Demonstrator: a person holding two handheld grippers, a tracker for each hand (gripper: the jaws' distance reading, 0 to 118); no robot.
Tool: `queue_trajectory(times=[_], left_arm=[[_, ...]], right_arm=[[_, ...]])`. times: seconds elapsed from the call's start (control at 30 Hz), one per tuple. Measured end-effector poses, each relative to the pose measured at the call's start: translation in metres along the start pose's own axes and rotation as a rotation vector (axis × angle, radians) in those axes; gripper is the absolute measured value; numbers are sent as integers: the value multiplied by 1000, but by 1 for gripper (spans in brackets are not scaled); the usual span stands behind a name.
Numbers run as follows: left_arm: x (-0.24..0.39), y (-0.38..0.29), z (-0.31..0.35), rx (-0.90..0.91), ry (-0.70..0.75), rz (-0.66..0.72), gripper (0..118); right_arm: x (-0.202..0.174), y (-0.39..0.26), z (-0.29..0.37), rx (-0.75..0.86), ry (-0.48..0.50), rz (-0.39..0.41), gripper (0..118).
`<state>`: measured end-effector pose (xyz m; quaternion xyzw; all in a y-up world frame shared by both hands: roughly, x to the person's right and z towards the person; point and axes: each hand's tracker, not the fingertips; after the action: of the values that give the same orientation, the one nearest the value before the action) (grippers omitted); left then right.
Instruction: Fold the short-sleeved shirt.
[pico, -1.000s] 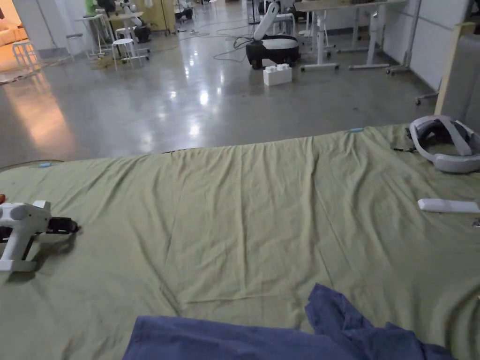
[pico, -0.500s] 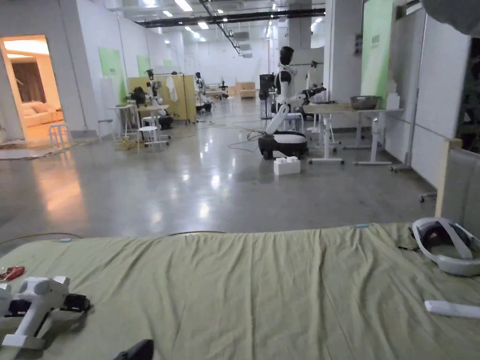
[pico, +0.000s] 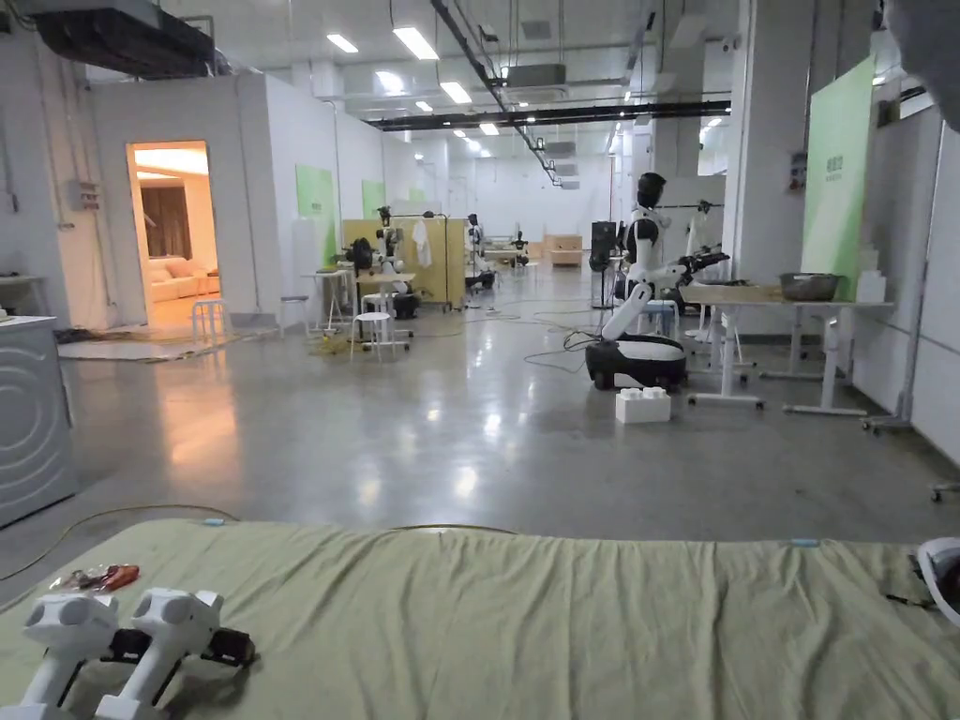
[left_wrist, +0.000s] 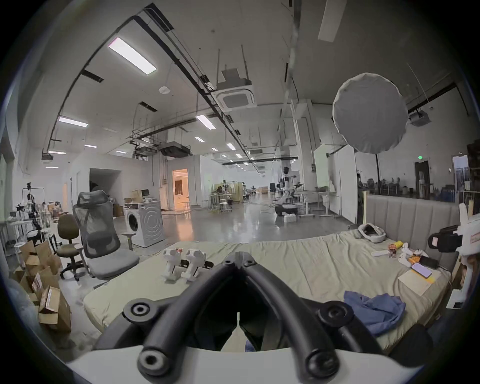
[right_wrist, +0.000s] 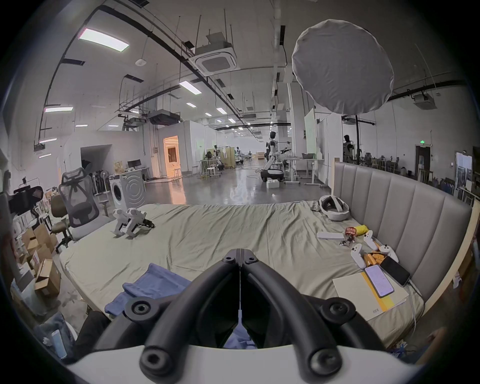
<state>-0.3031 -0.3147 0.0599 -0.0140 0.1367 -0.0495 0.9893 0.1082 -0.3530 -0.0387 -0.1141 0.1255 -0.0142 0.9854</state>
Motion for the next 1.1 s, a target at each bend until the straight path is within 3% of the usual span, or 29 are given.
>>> queue_trajectory(times=[0.2, 0.27, 0.43, 0.57, 0.6, 0.67, 0.73, 0.87, 1.0, 1.1], left_arm=[[11, 1, -4, -9, -48, -31, 1], [14, 2, -8, -31, -63, -32, 1], [18, 0, -16, -57, -114, 20, 1], [20, -7, -50, -192, -168, 22, 4], [20, -11, -59, -211, -186, 26, 22], [20, -22, -88, -321, -248, 65, 76], [21, -41, -129, -470, -362, 120, 80], [32, -97, -212, -615, -385, 212, 80], [49, -159, -291, -744, -375, 180, 80], [67, -206, -339, -856, -364, 79, 80]], right_arm=[[-4, 4, 1, 11, -7, -12, 3], [-6, 3, 0, 8, -50, -11, 2], [2, -1, -6, -26, -39, -45, 2], [6, -6, -7, -36, -23, -64, 2], [6, -8, -8, -39, -25, -61, 2], [7, -12, -10, -67, -34, -48, 2], [9, -20, -11, -76, -40, -40, 2], [23, -38, -21, -157, -48, -59, 2], [36, -55, -30, -231, -64, -52, 2], [44, -65, -36, -284, -84, -75, 3]])
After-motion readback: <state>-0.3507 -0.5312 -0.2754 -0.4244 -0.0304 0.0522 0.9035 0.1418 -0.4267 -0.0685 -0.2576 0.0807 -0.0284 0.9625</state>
